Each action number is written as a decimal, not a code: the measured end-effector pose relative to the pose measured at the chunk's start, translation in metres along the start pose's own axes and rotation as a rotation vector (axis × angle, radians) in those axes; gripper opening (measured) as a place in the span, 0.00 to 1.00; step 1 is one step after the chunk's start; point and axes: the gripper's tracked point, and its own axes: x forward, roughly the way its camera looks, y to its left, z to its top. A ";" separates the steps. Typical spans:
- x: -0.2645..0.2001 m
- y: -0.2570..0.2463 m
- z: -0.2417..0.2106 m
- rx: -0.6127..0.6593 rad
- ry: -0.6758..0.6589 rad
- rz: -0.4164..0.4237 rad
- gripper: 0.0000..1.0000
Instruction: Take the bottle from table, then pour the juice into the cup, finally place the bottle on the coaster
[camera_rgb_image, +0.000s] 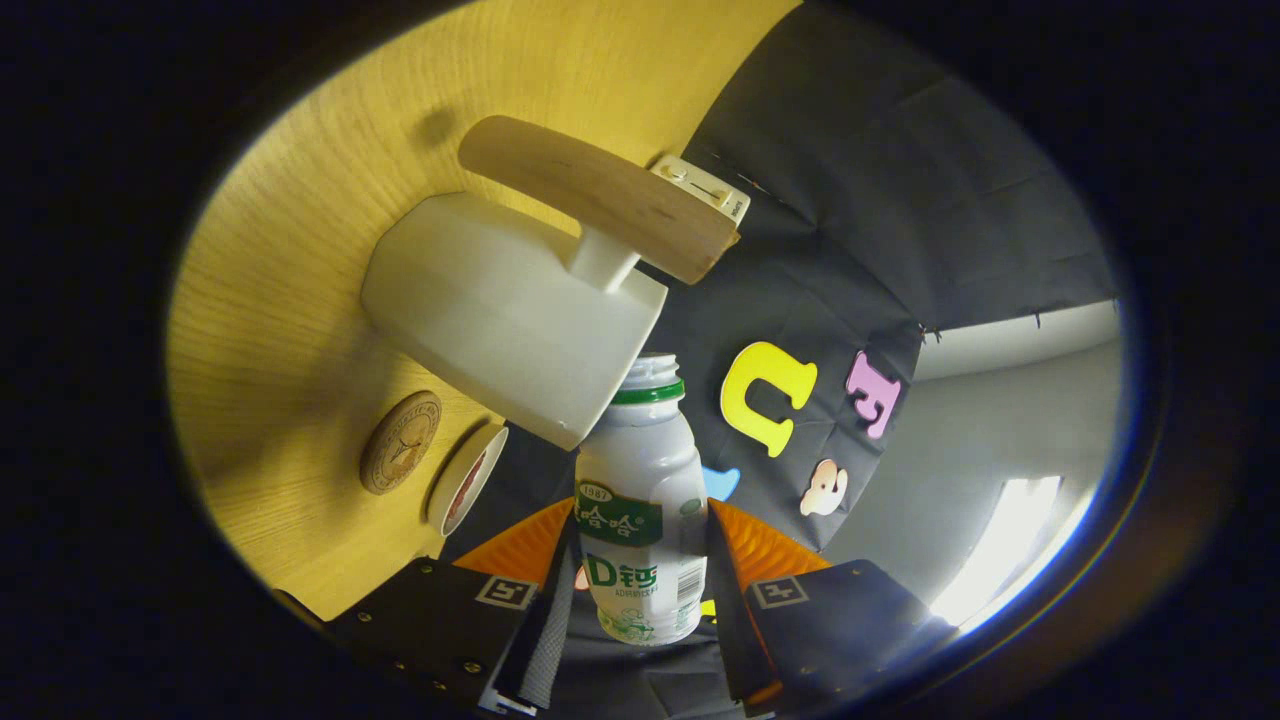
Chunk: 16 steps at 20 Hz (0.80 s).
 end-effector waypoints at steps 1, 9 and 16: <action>-0.001 0.002 -0.003 0.053 0.006 0.015 0.63; -0.008 0.009 -0.014 0.499 0.002 0.114 0.63; 0.000 0.007 -0.014 0.901 -0.013 0.213 0.64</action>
